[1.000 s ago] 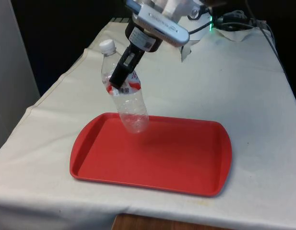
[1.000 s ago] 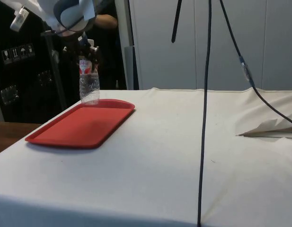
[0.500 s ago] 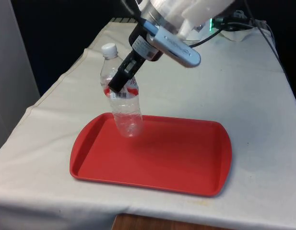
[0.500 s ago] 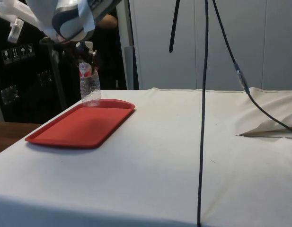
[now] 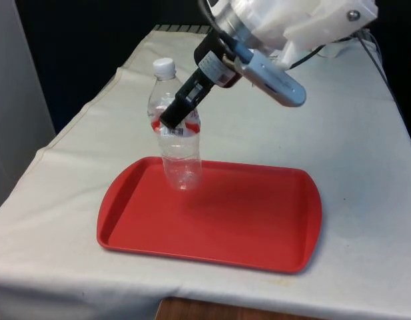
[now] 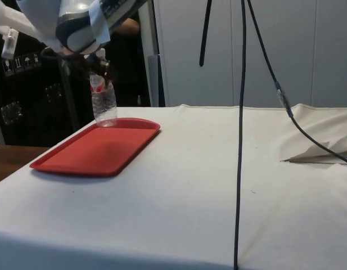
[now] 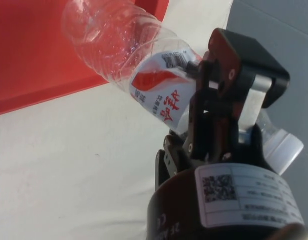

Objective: Place the bottle upright on the tray.

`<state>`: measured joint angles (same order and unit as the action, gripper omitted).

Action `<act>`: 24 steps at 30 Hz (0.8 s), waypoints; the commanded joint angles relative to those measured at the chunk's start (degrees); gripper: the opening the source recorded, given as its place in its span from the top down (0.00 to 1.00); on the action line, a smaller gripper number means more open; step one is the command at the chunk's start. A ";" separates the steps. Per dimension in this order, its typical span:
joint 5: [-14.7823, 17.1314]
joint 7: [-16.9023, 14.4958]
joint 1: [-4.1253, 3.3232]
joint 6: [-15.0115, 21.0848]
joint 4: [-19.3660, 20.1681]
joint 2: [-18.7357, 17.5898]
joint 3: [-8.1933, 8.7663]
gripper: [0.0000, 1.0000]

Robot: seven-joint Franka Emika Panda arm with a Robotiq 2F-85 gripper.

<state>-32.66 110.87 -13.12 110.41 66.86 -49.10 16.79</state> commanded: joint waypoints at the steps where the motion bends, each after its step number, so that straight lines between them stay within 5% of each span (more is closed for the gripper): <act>1: -0.34 0.63 -0.29 -0.40 -0.52 -0.46 0.11 0.86; 9: -2.58 2.41 -0.17 -1.89 -1.32 -1.20 -1.43 0.86; 24: -2.81 3.67 -0.17 -2.12 -1.55 -2.86 -1.72 0.86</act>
<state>-35.47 114.53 -13.29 108.29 65.32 -51.97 15.07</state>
